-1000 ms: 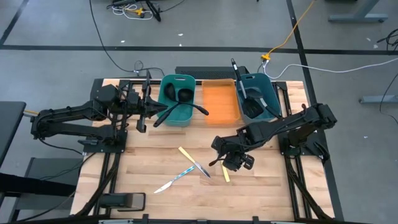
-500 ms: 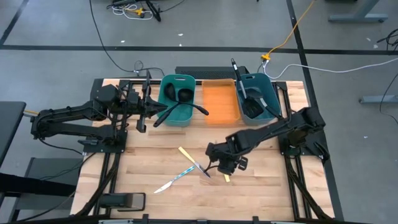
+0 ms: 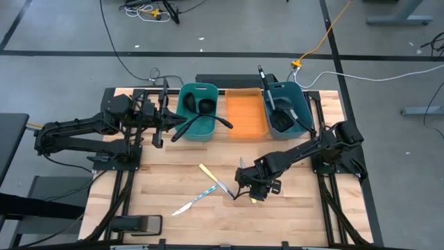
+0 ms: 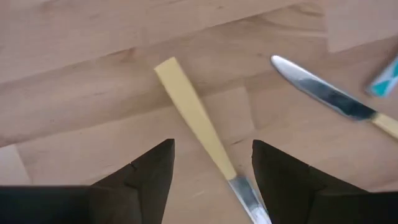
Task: Pick & Place Kitchen Items
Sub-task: Put the right yellow table knife into the orange bin
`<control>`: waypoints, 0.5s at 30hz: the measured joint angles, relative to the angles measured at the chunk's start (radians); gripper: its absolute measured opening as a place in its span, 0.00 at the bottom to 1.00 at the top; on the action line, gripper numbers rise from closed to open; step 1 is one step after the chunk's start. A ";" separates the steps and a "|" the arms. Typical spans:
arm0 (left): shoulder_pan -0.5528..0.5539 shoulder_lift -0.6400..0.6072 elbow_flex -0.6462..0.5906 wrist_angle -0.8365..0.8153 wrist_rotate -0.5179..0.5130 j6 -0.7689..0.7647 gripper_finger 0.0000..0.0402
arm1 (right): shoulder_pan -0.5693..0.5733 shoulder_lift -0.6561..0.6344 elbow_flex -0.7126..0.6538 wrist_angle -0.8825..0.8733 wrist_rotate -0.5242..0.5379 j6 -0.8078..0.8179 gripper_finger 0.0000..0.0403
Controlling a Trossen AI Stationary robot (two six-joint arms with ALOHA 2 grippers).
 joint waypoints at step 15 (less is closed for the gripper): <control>0.000 0.000 0.000 0.000 0.000 0.000 0.04 | 0.000 0.037 -0.043 0.045 -0.047 -0.034 0.55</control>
